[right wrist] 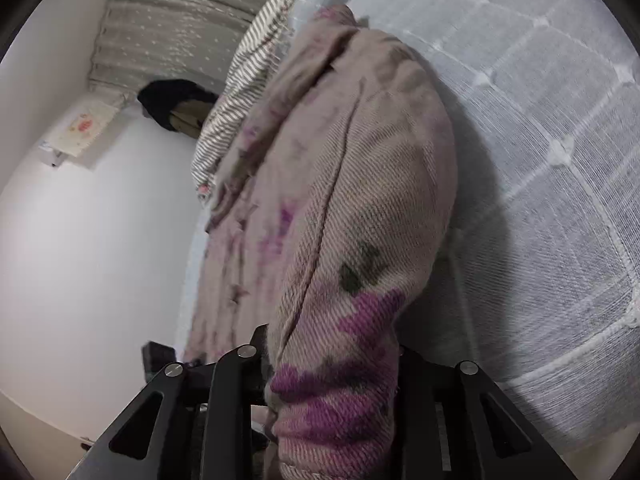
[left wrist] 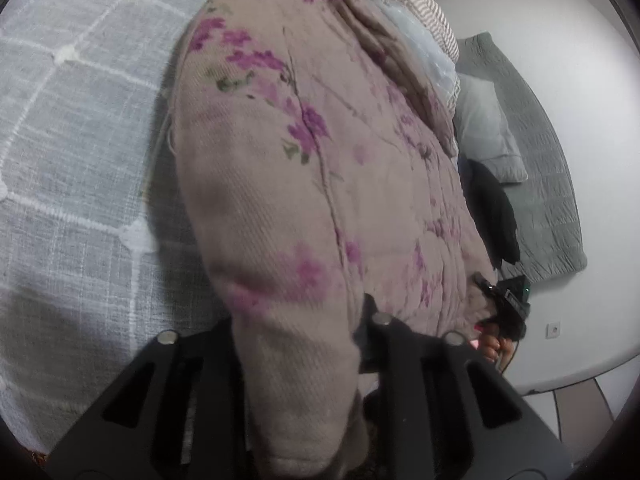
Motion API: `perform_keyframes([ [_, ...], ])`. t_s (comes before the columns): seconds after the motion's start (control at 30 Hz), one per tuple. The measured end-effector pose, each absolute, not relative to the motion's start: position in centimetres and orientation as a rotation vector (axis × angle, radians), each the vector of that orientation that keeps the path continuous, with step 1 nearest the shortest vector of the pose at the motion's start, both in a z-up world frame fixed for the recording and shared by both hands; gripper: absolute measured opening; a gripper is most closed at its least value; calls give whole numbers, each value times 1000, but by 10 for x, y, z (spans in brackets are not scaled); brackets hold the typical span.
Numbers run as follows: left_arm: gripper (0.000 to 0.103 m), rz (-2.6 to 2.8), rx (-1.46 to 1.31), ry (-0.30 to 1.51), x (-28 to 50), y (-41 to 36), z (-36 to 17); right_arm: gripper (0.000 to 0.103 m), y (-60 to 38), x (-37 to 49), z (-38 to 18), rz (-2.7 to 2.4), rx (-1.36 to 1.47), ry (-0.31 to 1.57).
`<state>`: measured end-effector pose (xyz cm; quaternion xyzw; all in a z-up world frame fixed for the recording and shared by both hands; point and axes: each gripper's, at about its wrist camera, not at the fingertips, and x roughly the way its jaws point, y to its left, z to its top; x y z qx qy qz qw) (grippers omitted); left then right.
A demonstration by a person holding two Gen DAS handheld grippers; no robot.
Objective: Fold large clothes
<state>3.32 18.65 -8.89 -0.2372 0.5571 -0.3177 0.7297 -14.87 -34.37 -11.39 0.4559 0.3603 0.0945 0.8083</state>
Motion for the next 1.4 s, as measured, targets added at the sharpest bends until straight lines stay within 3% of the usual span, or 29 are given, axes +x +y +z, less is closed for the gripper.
perform_keyframes([
  [0.23, 18, -763, -516, 928, 7, 198, 2, 20, -332, -171, -28, 273, 903, 556],
  [0.83, 19, -966, -471, 497, -88, 250, 153, 19, -285, -261, 126, 390, 720, 238],
  [1.0, 20, -887, -478, 545, -44, 237, 142, 19, -290, -235, 130, 292, 716, 289],
  [1.4, 26, -556, -574, 712, 132, 184, 73, 24, -353, -53, 58, -70, 854, 410],
])
